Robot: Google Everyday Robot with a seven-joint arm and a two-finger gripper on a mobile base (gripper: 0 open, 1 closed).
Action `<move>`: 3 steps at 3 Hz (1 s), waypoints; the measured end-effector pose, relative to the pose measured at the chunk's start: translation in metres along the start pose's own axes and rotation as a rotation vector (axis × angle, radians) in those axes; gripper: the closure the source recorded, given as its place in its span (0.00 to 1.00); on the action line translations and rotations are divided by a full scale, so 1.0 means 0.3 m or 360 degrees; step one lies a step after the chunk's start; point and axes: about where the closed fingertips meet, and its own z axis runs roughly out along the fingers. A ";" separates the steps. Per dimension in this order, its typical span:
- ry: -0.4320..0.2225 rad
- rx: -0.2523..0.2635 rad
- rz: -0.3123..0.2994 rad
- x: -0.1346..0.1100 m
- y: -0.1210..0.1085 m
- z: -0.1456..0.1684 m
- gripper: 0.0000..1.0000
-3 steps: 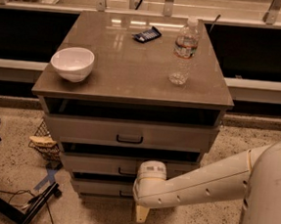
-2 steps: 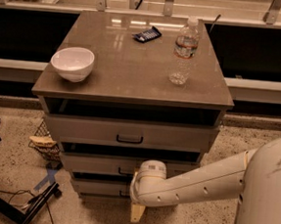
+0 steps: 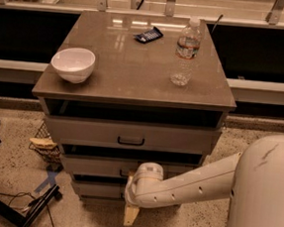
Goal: Open middle drawer
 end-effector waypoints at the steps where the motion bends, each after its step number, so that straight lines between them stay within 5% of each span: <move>1: -0.0006 -0.0024 -0.0042 -0.030 -0.021 0.062 0.00; 2: 0.0018 -0.0039 -0.0098 -0.039 -0.045 0.104 0.00; 3: 0.0061 -0.0077 -0.0148 -0.039 -0.045 0.144 0.16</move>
Offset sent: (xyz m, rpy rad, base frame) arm 0.0355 0.0255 -0.0314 -0.0532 0.0033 0.0982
